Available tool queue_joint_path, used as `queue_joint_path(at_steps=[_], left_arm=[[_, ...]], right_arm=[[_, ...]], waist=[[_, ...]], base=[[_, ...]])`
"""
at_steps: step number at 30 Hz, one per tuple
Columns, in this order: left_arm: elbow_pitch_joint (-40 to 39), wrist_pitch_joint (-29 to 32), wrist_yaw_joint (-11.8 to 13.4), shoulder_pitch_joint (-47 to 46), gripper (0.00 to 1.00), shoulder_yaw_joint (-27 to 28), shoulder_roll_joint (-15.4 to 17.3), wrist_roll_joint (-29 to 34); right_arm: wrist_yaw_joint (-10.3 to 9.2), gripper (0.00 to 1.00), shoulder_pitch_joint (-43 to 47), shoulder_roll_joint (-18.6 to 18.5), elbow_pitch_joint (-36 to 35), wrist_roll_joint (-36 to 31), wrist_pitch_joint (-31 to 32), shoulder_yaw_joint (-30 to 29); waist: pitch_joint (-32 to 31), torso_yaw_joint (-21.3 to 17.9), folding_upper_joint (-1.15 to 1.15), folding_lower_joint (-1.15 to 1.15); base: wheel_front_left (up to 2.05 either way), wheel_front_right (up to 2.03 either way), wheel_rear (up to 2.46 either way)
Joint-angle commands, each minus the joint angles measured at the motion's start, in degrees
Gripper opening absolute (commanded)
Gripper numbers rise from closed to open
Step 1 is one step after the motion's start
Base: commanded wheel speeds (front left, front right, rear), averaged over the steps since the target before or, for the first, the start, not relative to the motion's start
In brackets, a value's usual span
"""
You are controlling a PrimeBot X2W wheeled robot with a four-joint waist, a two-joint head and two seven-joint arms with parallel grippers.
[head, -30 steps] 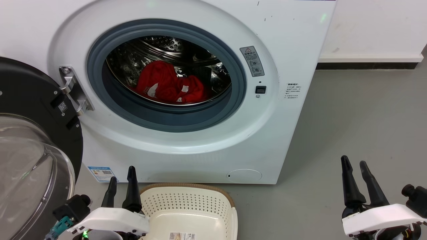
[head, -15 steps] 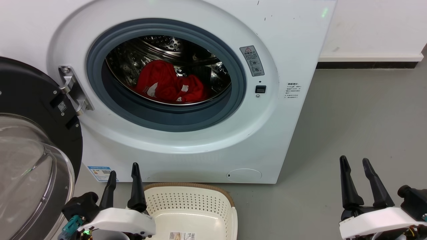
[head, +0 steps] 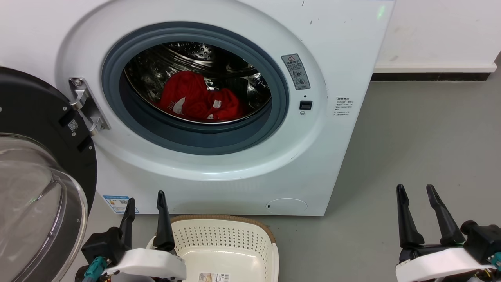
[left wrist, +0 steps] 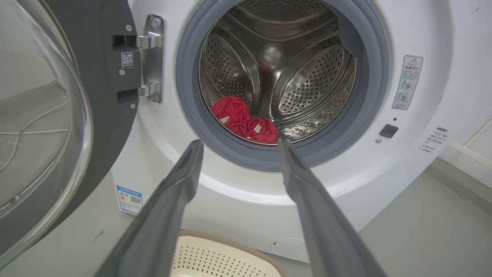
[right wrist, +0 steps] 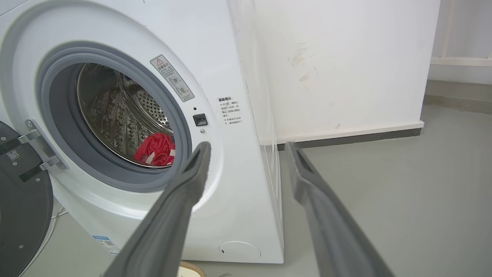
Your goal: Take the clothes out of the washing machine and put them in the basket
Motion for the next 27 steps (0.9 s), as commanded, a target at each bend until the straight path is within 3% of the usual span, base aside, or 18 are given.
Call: queue_joint_path(at_steps=[1,27], left_arm=[[-0.81,-0.47,0.33,0.09,1.00,-0.12,0.13,1.34],[-1.83,-3.75,2.12,1.73,1.00,-1.57,0.05,13.24]], right_arm=[[-0.02,1.00,0.07,0.11,-0.75,-1.39,-0.43,0.10],[-0.02,1.00,2.04,0.17,-2.94,-13.78,-3.70,1.21]], waist=[[0.00,0.00,0.00,0.00],[0.03,0.12,0.00,0.00]], base=[[0.00,0.00,0.00],[0.00,0.00,0.00]])
